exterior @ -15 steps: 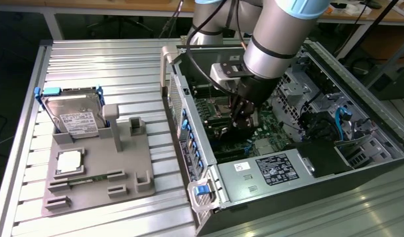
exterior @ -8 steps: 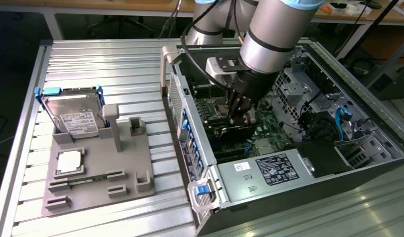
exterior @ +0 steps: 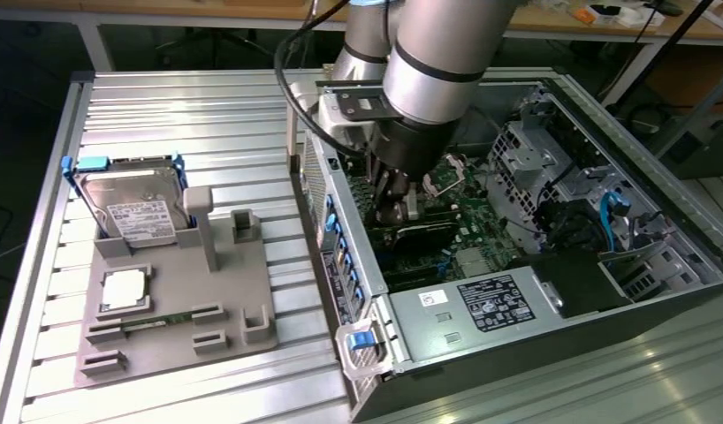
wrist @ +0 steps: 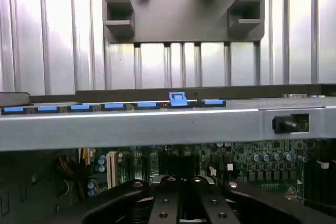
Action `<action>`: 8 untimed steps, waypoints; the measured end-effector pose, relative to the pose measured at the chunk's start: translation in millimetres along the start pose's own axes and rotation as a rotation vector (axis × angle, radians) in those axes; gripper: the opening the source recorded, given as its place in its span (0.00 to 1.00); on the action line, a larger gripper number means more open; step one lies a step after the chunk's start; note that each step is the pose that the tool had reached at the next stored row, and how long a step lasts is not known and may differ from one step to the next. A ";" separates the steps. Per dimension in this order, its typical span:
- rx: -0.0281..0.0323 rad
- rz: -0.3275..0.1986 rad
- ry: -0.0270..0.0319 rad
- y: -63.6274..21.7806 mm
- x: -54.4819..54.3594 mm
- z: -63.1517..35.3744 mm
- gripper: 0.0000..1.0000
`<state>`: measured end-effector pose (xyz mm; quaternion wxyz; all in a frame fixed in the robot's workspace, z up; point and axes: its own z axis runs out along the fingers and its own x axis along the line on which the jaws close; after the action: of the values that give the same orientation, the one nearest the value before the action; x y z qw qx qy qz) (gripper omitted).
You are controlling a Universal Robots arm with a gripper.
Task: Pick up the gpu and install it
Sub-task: 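Press down on the gpu until it lock into place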
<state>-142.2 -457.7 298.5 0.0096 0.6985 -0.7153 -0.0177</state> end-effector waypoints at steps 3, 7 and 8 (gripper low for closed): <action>-0.0002 0.000 -0.0002 16.0 -0.5 0.5 0.11; -0.0016 0.000 0.0003 15.2 -0.6 -3.3 0.11; -0.0013 0.000 0.0000 14.6 -0.6 -5.2 0.11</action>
<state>-156.5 -456.8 304.3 0.0101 0.6985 -0.7153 -0.0182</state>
